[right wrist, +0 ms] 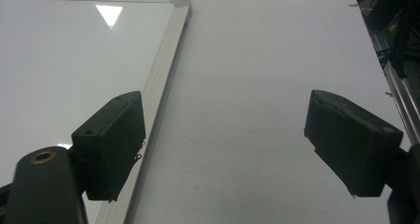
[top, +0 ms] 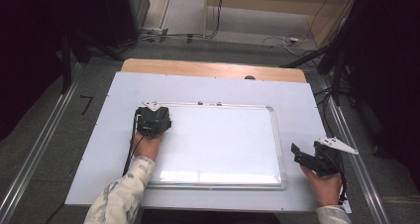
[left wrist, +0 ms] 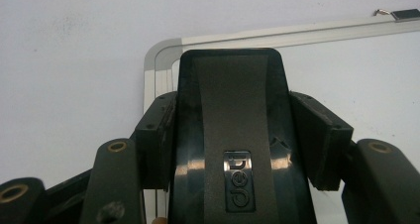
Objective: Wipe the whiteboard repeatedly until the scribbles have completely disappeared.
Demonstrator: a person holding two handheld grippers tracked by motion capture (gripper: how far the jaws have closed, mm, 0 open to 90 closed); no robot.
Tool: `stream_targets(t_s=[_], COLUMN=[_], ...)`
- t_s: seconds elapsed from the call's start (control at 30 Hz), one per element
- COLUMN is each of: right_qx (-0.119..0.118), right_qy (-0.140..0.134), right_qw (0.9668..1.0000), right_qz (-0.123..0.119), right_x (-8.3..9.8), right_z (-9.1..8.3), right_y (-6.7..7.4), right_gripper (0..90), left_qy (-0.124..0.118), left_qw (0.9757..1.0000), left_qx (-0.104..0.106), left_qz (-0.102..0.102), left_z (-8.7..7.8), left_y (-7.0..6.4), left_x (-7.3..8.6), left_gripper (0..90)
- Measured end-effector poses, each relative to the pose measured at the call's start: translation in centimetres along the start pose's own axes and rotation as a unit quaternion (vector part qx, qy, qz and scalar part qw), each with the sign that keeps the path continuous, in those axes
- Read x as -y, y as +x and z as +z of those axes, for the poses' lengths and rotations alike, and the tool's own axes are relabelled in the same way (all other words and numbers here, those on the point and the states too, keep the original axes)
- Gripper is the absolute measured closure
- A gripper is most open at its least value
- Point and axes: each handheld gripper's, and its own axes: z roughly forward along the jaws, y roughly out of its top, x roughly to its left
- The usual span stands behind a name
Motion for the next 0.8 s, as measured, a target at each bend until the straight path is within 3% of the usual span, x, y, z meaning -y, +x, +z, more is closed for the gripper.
stream_targets(t_s=[0.17, 0.43, 0.8], right_qx=[-0.001, -0.001, -0.002], right_qy=[0.0, -0.002, -0.002], right_qw=[1.0, 1.0, 1.0], right_qz=[0.0, 0.0, 0.001], right_x=[0.0, 0.0, -0.1], right_z=[0.1, -0.1, 0.0], right_y=[0.1, 0.0, 0.0], right_gripper=[15.0, 15.0, 15.0], left_qy=[-0.001, -0.001, 0.001], left_qw=[1.0, 0.9997, 0.9991], left_qx=[0.0, 0.014, 0.026], left_qz=[0.004, 0.019, 0.032], left_z=[0.2, 0.3, 0.1], left_y=[-0.4, -2.3, -4.0], left_x=[-0.1, -0.4, -0.2], left_gripper=[41.3, 41.2, 41.2])
